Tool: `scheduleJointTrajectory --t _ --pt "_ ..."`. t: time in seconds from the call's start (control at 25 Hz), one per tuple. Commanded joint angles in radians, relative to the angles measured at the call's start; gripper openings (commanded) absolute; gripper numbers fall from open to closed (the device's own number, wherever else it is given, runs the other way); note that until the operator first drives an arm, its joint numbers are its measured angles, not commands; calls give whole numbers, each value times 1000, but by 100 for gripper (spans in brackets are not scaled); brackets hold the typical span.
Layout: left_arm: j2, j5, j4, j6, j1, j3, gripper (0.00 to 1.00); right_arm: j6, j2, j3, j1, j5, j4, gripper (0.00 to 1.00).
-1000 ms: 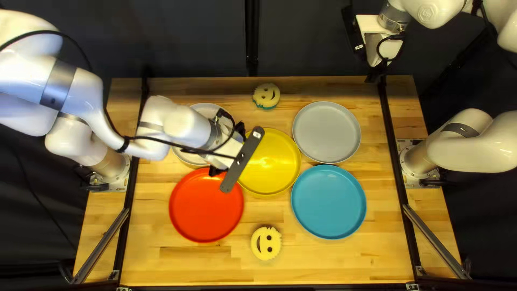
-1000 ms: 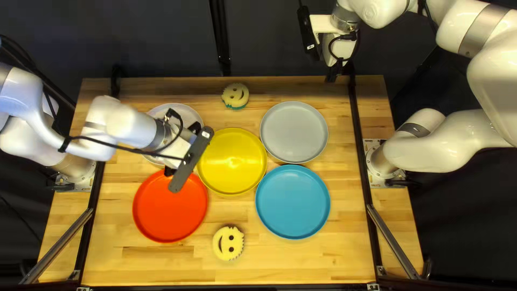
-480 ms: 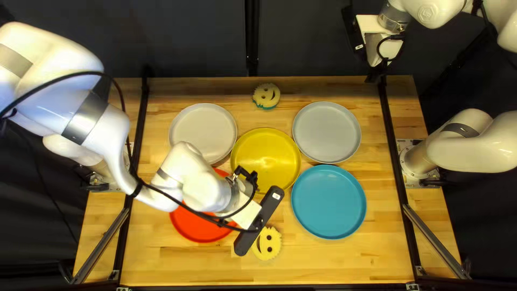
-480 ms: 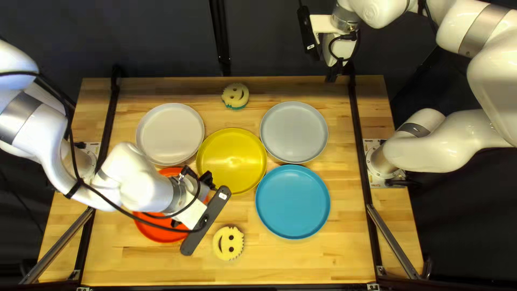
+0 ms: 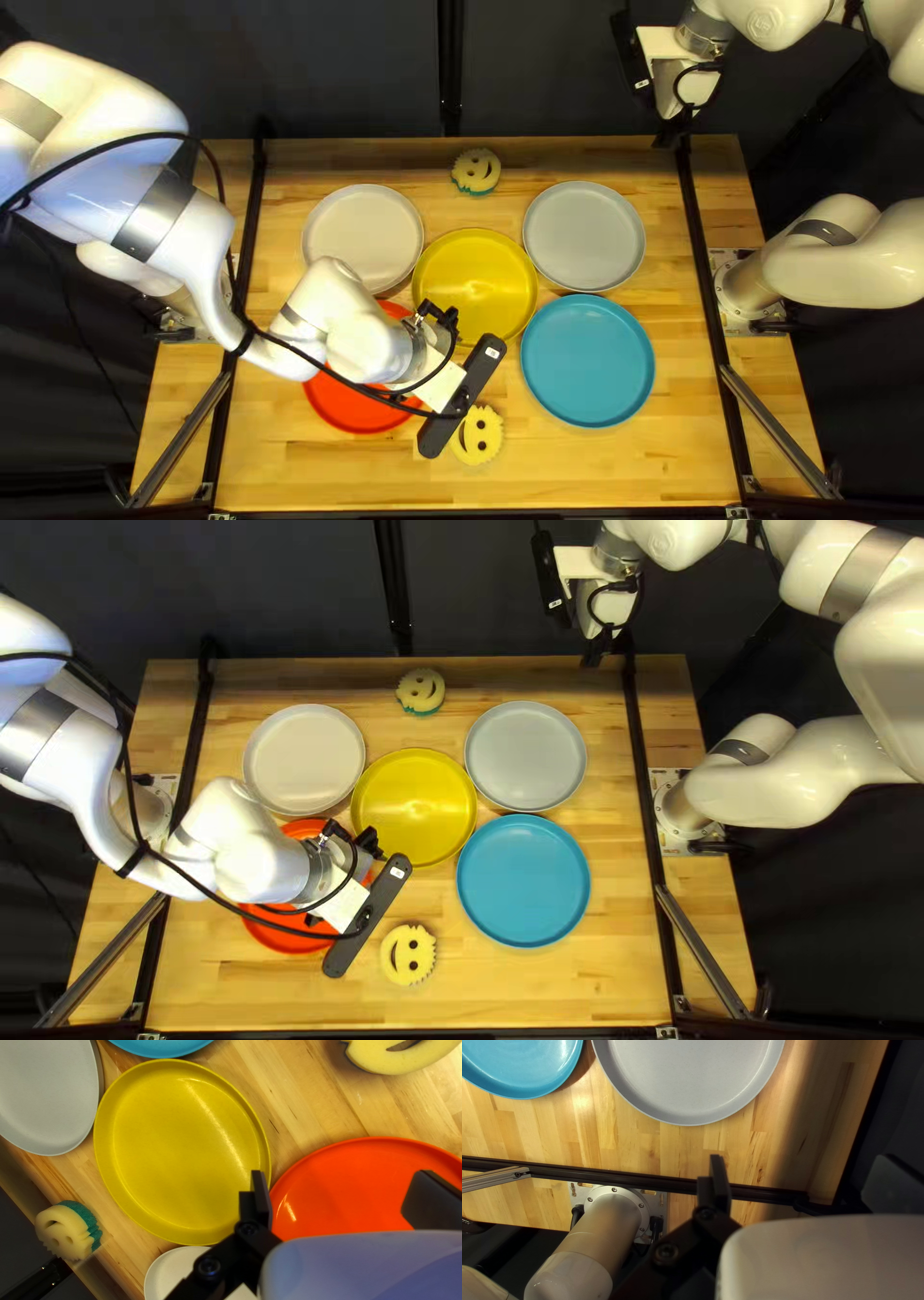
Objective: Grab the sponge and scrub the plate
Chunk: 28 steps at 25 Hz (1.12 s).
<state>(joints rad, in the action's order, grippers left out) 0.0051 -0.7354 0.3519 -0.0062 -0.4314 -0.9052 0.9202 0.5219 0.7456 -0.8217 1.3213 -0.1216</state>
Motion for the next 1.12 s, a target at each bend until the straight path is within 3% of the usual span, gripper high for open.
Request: scheduleJointTrajectory --t 0.04,0.24,0.52,0.76,1.12 --pt "0 0 0 0 0 0 100 0 0 0 0 0 0 100" --pt "14 4 1 -7 -2 -15 100 0 0 0 0 0 0 100" --pt "91 -31 -21 -45 -66 -122 100 0 0 0 0 0 0 100" --pt "227 -55 -56 -92 -137 -271 100 0 0 0 0 0 0 100" --pt "226 -65 -58 -93 -139 -282 100 0 0 0 0 0 0 100"
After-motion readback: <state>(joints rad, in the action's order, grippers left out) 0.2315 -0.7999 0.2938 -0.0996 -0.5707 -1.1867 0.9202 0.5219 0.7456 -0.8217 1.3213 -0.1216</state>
